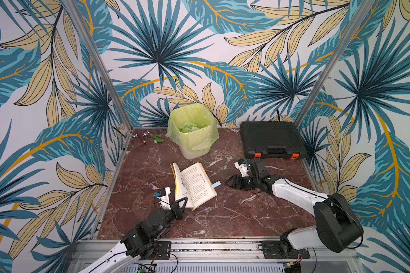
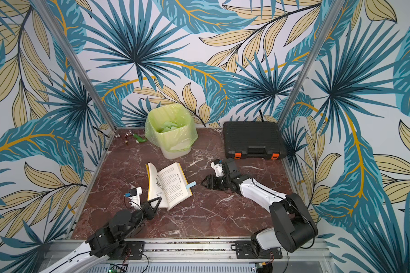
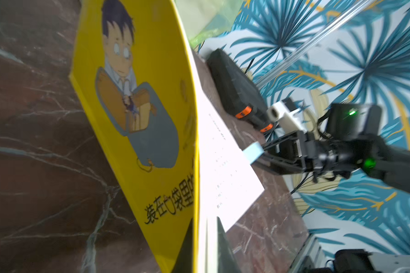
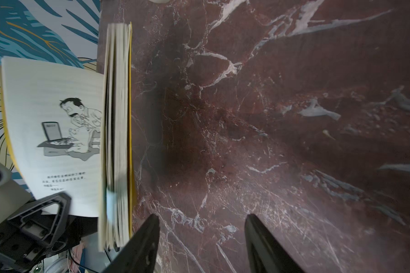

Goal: Peel off the used sticky note
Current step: Turn the page of the book at the center of the board.

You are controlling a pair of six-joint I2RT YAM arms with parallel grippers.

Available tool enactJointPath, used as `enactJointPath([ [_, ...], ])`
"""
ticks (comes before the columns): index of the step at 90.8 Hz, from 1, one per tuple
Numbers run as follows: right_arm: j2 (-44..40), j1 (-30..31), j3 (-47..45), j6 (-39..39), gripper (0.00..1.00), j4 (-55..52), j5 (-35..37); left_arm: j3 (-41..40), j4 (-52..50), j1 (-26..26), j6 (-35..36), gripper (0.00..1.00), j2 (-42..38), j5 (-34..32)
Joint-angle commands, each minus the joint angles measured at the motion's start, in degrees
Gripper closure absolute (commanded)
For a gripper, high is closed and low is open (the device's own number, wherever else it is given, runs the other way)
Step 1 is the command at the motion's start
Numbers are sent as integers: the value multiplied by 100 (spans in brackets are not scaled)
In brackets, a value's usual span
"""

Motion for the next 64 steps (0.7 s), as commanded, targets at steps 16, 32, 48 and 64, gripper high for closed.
enactJointPath([
  [16, 565, 85, -69, 415, 38, 906, -539, -136, -909, 54, -58, 100, -175, -15],
  [32, 815, 83, 58, 588, 37, 1269, -703, -136, -913, 54, 24, 100, -182, 151],
  [48, 950, 83, 354, 830, 34, 1771, -1286, -136, -827, 54, 132, 100, -177, 351],
  [64, 1089, 85, 767, 896, 31, 1853, -1699, -136, -770, 54, 281, 100, -177, 571],
])
